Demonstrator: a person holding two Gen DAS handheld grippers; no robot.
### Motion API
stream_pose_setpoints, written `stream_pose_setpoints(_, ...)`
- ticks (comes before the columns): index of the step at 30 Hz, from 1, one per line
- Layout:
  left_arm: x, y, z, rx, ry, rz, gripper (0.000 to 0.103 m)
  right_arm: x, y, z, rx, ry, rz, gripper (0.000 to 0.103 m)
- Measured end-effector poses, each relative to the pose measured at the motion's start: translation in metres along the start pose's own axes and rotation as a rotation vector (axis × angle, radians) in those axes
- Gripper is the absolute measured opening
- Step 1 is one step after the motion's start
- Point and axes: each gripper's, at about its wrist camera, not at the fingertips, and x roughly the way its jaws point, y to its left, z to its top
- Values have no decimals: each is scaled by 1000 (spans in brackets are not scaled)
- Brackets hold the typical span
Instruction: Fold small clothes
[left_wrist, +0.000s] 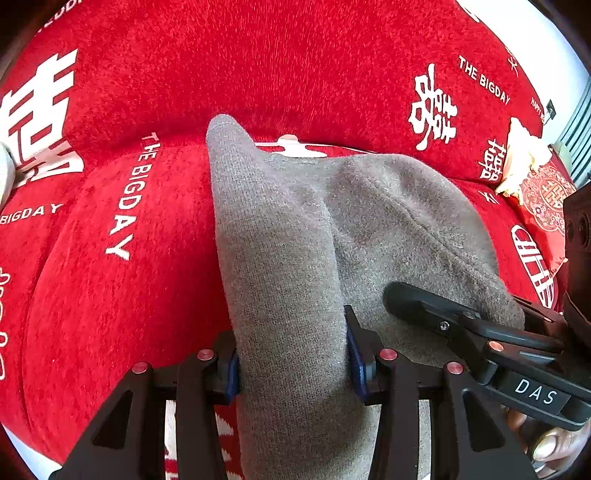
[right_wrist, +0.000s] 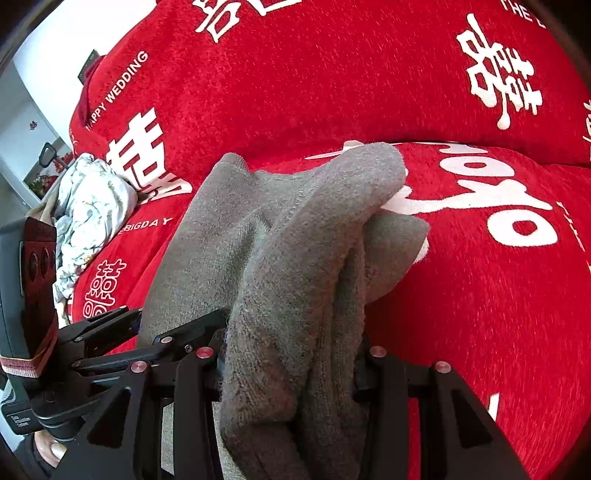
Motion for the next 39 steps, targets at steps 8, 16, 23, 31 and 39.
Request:
stream_pose_setpoints(8,-15,2,-16,12,-23,0,46,-11,14,-15,-12,-28,-7,45)
stream_pose_setpoints(16,-23,6,-31,18,-32,0,46,-15,21,-29,-13,-39,-5,45)
stream_pose_setpoints(23,-27,9,-41,28,-36,-5,46,-17,22,-38,-15,-47,-12,45)
stream_pose_setpoints(31,-25,9,-54,36,-35,1,46,-13,22,-48,-19,-40,-11,45)
stream_pose_setpoints(39,-19,13,-67,37,-31,1,46,-8,21,-56,-23,-31,-11,45)
